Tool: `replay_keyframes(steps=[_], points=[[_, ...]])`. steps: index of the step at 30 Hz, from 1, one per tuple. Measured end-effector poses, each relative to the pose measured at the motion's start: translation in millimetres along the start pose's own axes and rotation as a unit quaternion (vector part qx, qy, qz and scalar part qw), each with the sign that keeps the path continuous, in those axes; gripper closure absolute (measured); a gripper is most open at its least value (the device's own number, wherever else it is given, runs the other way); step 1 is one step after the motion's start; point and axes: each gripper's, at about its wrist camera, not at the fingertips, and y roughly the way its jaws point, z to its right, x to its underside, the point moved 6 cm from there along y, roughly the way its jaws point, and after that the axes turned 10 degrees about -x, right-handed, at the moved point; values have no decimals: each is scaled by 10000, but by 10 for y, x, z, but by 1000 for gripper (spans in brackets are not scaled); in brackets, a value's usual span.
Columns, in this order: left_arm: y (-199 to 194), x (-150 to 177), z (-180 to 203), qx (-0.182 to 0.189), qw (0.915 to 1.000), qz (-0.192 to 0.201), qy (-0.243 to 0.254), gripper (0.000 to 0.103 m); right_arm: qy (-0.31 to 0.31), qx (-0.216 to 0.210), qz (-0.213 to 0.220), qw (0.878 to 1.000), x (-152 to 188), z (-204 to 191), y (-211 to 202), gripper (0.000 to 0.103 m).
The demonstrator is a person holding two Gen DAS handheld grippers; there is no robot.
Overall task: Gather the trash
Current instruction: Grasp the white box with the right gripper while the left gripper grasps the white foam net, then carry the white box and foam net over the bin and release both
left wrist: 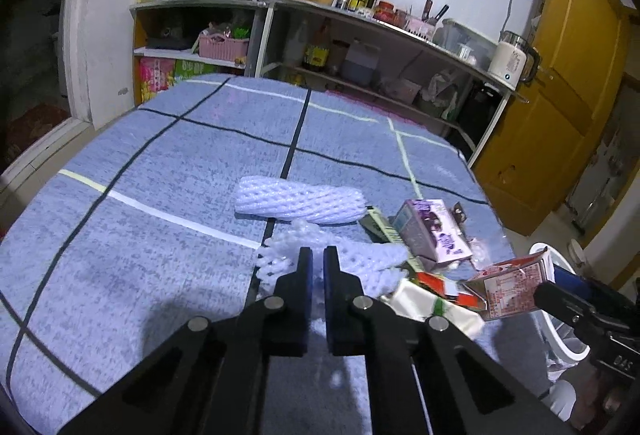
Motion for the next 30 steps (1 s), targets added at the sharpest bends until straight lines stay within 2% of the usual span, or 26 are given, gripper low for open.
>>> replay_keyframes(steps=[10,21,30], points=[[-426,-73,101,64,9993,377,-19,98,-7,43,306,9995,7,-34,-367,50],[-815,-179,372,262,9966,759,176,98,64,149,598,9981,25,40,-735,50],[-905,-145,491,363,9964,739,202,98,128,190,650,9976,99,88,-861,50]])
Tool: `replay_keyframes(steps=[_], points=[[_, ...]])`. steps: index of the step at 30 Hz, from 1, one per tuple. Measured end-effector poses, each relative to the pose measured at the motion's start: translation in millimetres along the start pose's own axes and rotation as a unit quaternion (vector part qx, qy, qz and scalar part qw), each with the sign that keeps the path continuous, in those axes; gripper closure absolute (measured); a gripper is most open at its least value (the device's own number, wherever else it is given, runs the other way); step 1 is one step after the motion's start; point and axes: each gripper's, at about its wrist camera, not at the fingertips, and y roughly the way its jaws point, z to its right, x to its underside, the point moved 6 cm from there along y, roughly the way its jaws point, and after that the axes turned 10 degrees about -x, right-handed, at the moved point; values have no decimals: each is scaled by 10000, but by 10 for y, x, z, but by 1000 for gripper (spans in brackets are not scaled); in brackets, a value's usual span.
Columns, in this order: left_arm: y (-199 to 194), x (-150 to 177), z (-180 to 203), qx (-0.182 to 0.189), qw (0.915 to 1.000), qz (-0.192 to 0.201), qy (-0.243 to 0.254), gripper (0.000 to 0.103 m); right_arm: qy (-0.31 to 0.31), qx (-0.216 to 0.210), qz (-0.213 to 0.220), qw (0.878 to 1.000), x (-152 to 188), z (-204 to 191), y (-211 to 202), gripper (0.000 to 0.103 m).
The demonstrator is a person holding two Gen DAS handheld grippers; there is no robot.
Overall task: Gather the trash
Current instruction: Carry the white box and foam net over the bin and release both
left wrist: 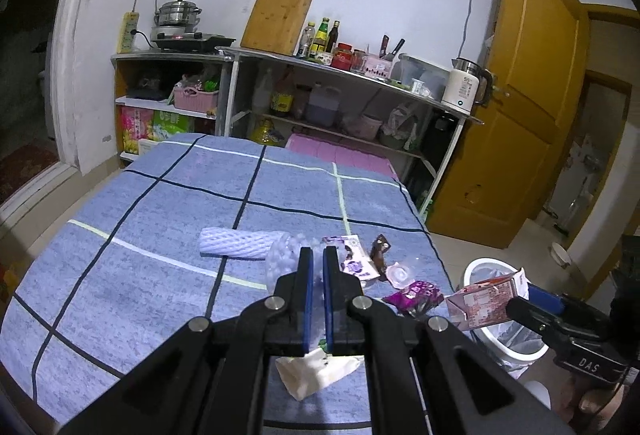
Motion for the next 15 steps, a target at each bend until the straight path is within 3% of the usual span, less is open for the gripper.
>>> replay_keyframes(steps=[15], points=[[-128,-222,703,618,9970,214,406,98,198,279,314,9989,-2,229,-366,50]])
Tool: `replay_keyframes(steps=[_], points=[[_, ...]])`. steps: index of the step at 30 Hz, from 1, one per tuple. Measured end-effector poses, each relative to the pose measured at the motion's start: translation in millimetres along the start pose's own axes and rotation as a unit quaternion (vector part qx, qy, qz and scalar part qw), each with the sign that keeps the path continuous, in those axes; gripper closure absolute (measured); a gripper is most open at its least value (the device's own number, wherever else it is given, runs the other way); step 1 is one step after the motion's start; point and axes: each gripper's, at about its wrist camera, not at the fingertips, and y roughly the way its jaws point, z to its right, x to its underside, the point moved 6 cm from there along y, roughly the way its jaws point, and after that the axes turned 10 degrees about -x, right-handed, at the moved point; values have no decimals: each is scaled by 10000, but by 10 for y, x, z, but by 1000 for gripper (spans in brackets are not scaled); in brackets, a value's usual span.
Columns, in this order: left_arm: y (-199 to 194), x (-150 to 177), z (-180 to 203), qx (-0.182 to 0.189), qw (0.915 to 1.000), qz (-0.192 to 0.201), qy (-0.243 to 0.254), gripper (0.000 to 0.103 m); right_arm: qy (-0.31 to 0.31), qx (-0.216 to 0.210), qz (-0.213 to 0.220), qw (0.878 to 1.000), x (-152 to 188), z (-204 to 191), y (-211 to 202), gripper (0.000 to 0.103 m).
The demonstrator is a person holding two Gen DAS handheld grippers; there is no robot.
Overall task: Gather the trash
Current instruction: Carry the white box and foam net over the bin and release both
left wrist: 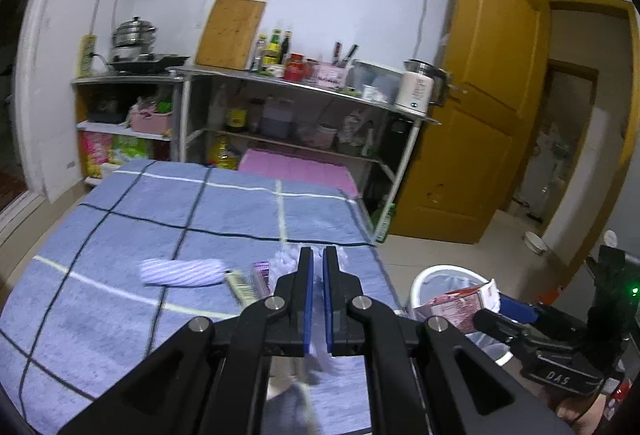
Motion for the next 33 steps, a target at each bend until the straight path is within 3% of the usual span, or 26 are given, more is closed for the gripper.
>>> replay_keyframes(steps=[17,33], points=[[399,231,1319,1086,9903,-538,675,98,530,776,168,9954,160,749,-557,50],[782,543,2019,1491,9778,-1030,1054,98,999,1153,-56,9883,470,1316,-693,50]])
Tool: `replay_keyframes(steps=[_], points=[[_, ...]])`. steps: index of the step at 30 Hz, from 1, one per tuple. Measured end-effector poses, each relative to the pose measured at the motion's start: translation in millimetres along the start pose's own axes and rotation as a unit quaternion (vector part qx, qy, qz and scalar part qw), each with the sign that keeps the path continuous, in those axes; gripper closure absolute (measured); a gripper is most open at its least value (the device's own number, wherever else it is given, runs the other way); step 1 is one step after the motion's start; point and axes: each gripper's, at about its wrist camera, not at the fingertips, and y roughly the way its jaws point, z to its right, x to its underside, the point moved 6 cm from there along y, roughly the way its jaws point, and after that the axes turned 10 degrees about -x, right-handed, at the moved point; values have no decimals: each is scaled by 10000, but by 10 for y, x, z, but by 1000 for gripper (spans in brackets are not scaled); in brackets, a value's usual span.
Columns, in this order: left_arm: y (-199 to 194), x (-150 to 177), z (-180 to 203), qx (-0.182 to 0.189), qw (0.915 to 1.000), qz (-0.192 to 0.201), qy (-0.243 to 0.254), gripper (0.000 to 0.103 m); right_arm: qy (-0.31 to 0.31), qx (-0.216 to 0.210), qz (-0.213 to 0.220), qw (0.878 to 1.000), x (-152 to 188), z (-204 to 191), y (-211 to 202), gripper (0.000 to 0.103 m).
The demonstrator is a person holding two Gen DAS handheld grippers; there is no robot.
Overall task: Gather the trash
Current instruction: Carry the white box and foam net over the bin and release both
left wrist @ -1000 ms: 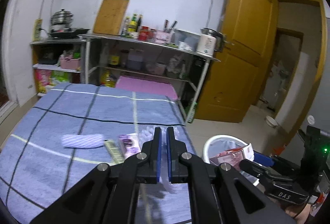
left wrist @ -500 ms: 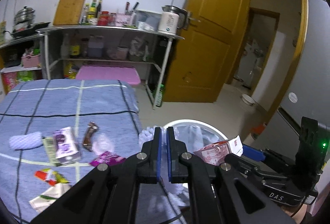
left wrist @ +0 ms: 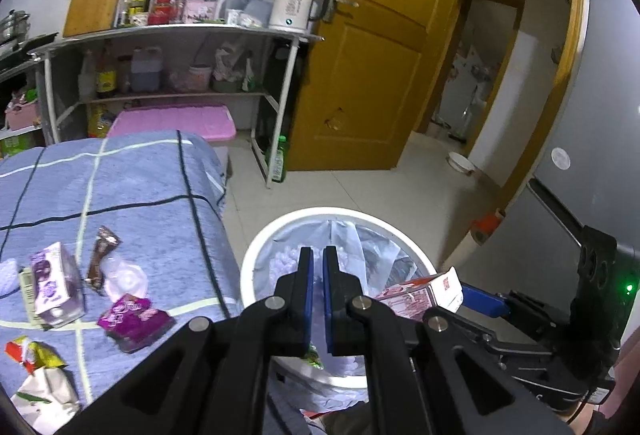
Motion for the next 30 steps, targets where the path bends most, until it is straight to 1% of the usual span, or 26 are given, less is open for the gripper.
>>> replay_keyframes(steps=[7,12,18,26,27,28,29,30], points=[[297,137,114,111,9993,-339,97,98,168,95,-221,9996,102,201,101,50],[416,230,127,190,9982,-558,117,98,256,126,-422,9987,180,279,178,50],[401,279,112,205,9981,-567,128,97,173,106,-513,9985,220,236,224,49],[353,299,56,203,9983,-538,99,96,158,151,-424,9989,196,219,183,49],[348,298,48,203,9983,-537,92,94,149,150,-412,9989,193,213,174,49],[338,301,40,205,9984,-530,81,84,142,150,-402,9990,192,206,164,49],[322,301,35,215,9984,-515,68,68,130,152,-393,9990,192,196,153,49],[298,298,28,230,9985,-484,48,59,119,152,-384,9991,192,188,139,49]])
